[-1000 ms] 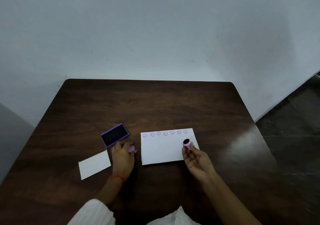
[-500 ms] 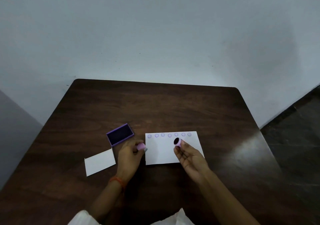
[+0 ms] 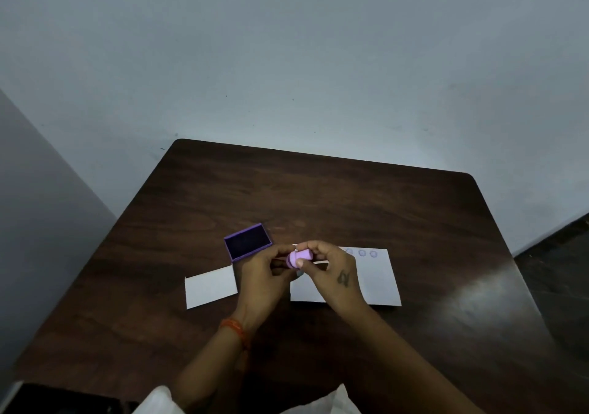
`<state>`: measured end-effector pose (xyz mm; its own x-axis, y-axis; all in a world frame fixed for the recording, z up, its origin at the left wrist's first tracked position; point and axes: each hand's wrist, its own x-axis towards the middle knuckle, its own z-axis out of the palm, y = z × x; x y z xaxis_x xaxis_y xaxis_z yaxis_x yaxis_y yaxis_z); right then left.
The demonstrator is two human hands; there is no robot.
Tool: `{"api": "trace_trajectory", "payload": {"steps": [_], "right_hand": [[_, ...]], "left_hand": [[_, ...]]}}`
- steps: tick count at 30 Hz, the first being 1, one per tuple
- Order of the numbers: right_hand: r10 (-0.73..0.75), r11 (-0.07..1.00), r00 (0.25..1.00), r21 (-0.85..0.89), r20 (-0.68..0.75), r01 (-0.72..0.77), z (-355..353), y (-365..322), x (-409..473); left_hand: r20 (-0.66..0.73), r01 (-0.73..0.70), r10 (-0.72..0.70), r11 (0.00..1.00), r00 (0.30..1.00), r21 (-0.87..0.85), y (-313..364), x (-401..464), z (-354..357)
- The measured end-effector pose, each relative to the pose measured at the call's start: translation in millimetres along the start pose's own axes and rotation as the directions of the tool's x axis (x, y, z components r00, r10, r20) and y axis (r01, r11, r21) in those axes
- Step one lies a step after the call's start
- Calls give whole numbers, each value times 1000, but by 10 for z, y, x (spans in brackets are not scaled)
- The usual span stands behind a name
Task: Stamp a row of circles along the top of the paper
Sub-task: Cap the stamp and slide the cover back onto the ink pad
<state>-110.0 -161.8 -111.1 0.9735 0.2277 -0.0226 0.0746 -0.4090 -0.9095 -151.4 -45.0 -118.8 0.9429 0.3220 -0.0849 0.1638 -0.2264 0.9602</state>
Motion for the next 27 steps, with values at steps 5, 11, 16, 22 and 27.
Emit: {"api": "trace_trajectory", "payload": {"steps": [5,11,16,22,27], "right_hand": [[-30,1000,999,-5,13,30,42,5,5],[3,1000,998,26,59,-4,44,38,48],[44,999,993,25,112,-47,8,80,114],[219,951,962,186,160,-248,27,115,109],[301,901,927,251,225,-353,42,101,160]], "left_hand": [[1,-3,3,1000,1000,9,35,-8,-68],[10,-3,3,1000,1000,4,33,-5,-133],[0,18,-18,998,1000,-56,77,-25,-149],[18,65,-64,992,998,-112,79,0,-158],[2,98,-99,986,995,-136,80,41,-169]]}}
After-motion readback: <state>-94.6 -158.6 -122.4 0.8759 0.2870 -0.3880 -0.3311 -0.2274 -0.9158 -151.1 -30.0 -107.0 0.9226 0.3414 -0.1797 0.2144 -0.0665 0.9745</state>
